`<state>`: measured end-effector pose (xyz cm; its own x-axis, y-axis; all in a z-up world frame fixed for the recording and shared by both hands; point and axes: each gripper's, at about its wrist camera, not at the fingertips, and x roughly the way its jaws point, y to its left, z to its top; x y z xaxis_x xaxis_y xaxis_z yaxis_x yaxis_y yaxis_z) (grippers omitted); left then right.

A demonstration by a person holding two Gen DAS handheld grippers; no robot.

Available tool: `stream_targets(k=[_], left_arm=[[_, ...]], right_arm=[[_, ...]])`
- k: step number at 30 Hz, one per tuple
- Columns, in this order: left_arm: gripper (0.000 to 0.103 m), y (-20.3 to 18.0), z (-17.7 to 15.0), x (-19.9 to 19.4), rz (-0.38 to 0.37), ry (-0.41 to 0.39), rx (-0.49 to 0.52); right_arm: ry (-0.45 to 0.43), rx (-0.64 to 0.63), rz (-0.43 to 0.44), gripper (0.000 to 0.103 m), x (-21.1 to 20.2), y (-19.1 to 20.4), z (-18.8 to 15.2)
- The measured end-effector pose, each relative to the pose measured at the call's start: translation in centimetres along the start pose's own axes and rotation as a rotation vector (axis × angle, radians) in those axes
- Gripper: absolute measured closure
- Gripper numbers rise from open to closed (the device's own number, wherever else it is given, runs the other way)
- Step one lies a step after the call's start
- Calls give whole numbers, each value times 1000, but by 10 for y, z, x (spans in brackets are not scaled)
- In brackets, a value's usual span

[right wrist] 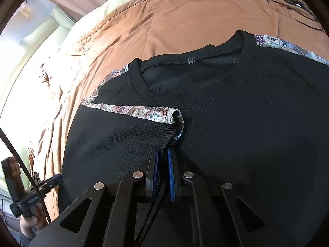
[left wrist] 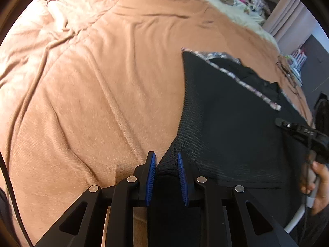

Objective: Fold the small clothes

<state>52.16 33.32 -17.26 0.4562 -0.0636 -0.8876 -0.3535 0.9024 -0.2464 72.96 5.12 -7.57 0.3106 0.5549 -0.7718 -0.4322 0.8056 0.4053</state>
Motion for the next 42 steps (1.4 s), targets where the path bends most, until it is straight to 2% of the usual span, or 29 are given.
stream_targets(k=[5,7,9,10,23,28,30,32,33,35,38,42], left_arm=[[79,5,0,-4,-2,-8,-44],[79,2,-1,-10,19,-13,-37],[79,-2,-1,-17,26,-27,-34],[79,-5,-2,-21,23,-35,-34],[79,-41,-10,-64,-4,-75,-25],[77,-71,-17,-74,-27,-82,7],[65,-84,-19,-77,-35,-87,18],[43,-99,-22,-79,-45,-101,32],[39,-107,-23,-81,-50,-109,40],[24,-122,-24,-83,-62,-118,55],[14,-146,-28,-84,-85,-123,79],[8,-177,-32,-80,-111,-115,115]], right_arm=[[7,-6,-41,94,-14,-4,-2],[-3,-11,-44,82,-24,-5,-5],[-27,-11,-34,45,-37,-8,-10],[-45,-17,-33,42,-46,-8,-13],[-112,-73,-61,42,-138,-30,-61],[-135,-43,-79,24,-176,-52,-80],[-144,-32,-90,20,-191,-59,-87],[-147,-21,-113,19,-204,-66,-94],[-152,-11,-117,18,-211,-70,-98],[-164,7,-132,17,-225,-78,-105],[-177,25,-168,14,-243,-89,-115],[-199,55,-190,13,-269,-106,-128]])
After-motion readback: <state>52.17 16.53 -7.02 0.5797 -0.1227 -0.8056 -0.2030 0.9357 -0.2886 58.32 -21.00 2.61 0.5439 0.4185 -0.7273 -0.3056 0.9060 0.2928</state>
